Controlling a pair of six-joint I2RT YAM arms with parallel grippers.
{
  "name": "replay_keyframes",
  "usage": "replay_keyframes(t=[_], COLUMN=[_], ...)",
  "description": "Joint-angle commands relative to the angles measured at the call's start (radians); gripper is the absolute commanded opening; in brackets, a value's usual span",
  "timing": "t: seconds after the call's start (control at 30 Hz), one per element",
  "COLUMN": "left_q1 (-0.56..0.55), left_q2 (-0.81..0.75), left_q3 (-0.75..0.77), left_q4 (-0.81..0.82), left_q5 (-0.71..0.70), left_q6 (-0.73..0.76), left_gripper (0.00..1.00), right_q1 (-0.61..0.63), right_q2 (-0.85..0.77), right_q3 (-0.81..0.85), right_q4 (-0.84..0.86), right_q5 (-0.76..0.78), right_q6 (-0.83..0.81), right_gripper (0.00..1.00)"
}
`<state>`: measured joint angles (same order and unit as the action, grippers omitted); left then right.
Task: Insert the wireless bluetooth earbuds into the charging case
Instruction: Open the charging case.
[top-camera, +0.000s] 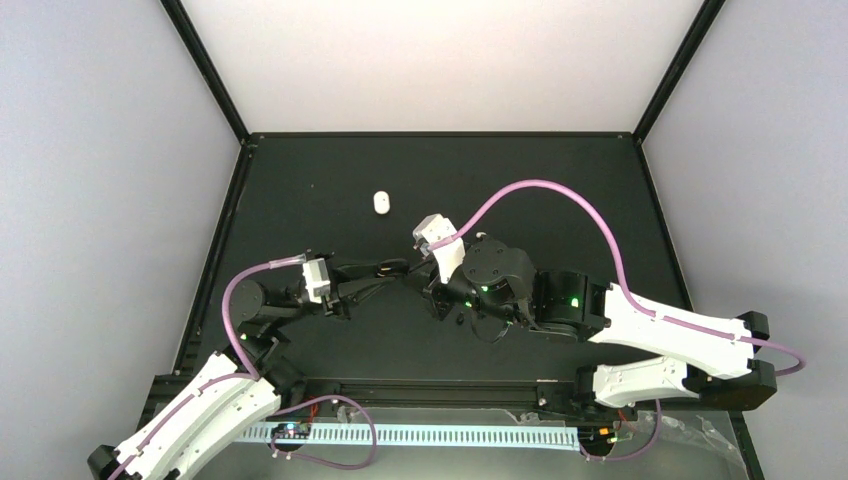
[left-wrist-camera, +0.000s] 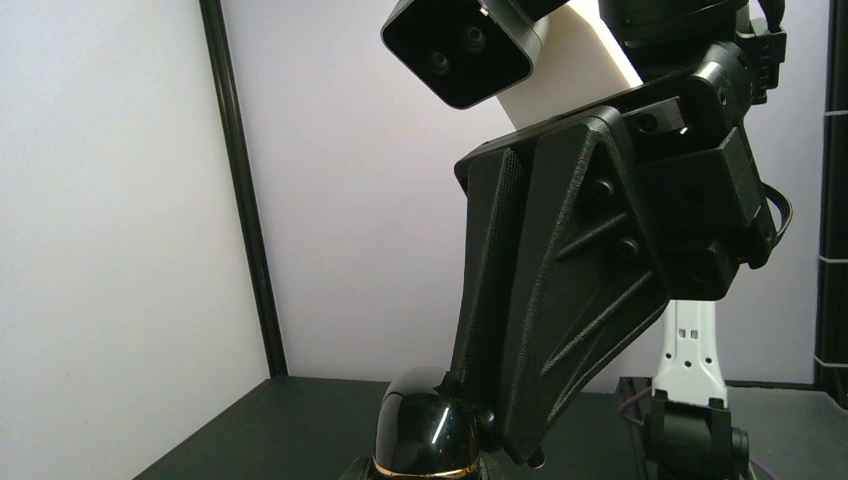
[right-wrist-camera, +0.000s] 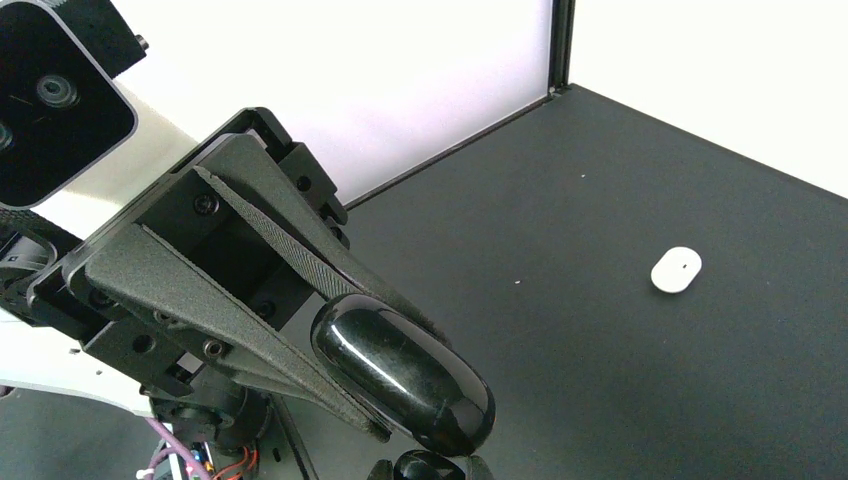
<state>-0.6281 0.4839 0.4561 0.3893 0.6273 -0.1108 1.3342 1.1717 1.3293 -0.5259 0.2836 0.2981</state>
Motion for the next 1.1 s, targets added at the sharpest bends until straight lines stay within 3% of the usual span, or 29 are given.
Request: replay_keyframes(t=[0.0, 0.77, 1.07], left_q1=[-0.031, -0.046, -0.047], left_q2=[-0.008, -0.009, -0.017], left_q3=[0.026, 0.01, -0.028], left_q4=[-0.043, -0.047, 0.007], left_q5=[0.1, 0.098, 0.033], left_q6=[0.02, 0.037, -0.033], left_gripper=[0.02, 0.02, 0.02], right_q1=[-0.006, -0.01, -0.014], right_q2=[-0.012, -0.025, -0.071], right_q3=[0.033, 0.024, 0.01], right_q4=[0.062, 0.075, 0.078], right_q5=[0.059, 0.061, 0.066], right_q6=[0.009, 0.019, 0.022], right_gripper=[0.01, 0.01, 0.01])
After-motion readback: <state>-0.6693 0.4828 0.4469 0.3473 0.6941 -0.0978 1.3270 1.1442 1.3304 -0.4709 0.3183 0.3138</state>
